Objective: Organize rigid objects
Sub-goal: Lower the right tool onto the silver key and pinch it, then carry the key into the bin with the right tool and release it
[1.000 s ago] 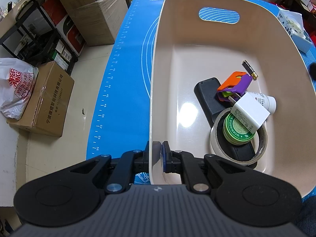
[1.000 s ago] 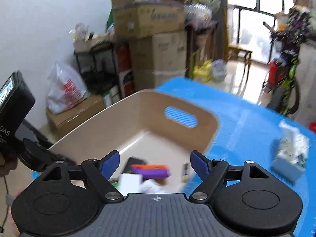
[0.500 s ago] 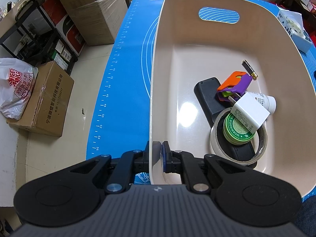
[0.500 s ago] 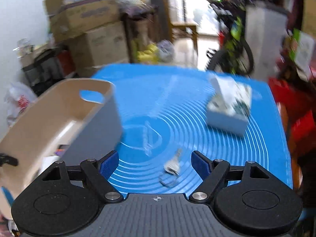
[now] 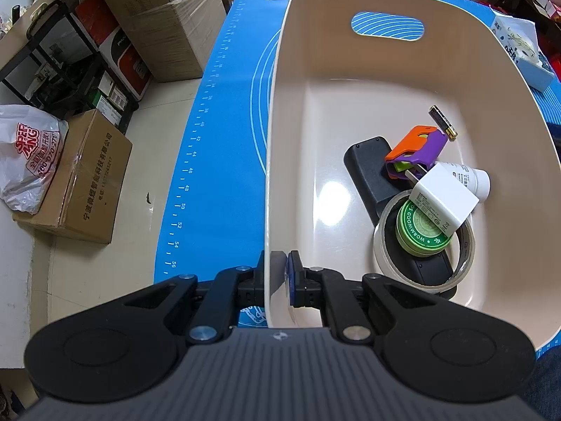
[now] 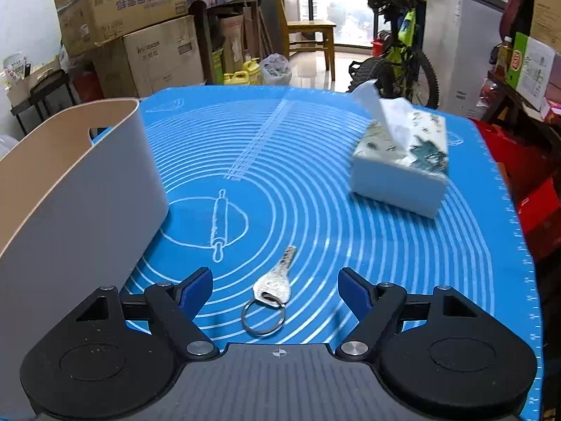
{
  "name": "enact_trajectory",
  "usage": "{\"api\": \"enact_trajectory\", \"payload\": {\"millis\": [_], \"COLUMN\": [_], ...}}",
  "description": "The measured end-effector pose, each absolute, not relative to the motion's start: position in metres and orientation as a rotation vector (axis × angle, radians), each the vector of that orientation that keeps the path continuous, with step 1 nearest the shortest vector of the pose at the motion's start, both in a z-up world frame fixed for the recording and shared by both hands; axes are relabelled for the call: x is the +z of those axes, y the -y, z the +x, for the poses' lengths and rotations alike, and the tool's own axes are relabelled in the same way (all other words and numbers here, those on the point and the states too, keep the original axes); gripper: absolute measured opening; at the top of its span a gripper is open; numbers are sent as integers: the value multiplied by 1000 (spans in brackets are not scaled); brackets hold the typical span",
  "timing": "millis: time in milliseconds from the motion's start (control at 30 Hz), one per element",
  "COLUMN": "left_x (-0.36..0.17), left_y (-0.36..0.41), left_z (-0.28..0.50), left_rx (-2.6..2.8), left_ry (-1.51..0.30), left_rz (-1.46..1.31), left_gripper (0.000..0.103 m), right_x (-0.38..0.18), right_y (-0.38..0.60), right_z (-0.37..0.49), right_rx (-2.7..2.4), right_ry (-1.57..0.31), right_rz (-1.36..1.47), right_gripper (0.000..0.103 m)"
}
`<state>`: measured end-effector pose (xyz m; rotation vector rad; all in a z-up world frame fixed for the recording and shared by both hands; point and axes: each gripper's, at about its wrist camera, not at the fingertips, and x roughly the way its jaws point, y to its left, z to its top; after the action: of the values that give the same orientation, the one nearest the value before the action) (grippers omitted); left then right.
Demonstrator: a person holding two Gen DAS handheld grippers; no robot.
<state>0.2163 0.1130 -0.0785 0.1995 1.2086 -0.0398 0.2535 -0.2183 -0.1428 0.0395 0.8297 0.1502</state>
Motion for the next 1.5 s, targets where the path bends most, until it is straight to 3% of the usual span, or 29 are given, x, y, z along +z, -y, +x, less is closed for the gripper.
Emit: {"api": "enact_trajectory", "payload": {"millis": [167, 267, 367, 433, 467, 500, 867, 900, 1500], "left_x": [-79, -79, -79, -79, -79, -79, -79, -79, -79], "left_y": [-113, -113, -113, -113, -114, -113, -113, -113, -113], "left_z": [216, 216, 216, 216, 215, 216, 215, 215, 215], "left_rx": [-43, -41, -38, -37, -37, -37, -37, -37, -34], "left_ry": [-1211, -1211, -1209, -1209, -1209, -1209, -1211, -1210, -1210], "left_rz": [197, 198, 198, 198, 198, 199, 196, 197, 198], "left_gripper": [11, 11, 11, 11, 11, 11, 11, 11, 11], "right_x": [-160, -163, -165, -165, -165, -164, -161, -159, -149], "right_y": [208, 210, 210, 212, 213, 215, 234, 234, 241], "right_z": [260, 260, 260, 259, 257, 257, 243, 241, 239], "right_rx": [112, 118, 132, 126, 120, 109, 101, 107, 82], "right_ry": [-876, -847, -836, -833, -828, -822, -789, -784, -789], "right_rz": [-49, -44, -47, -42, -36, -26, 97, 88, 80], "right_gripper": [69, 70, 64, 56, 40, 32, 32, 15, 11]}}
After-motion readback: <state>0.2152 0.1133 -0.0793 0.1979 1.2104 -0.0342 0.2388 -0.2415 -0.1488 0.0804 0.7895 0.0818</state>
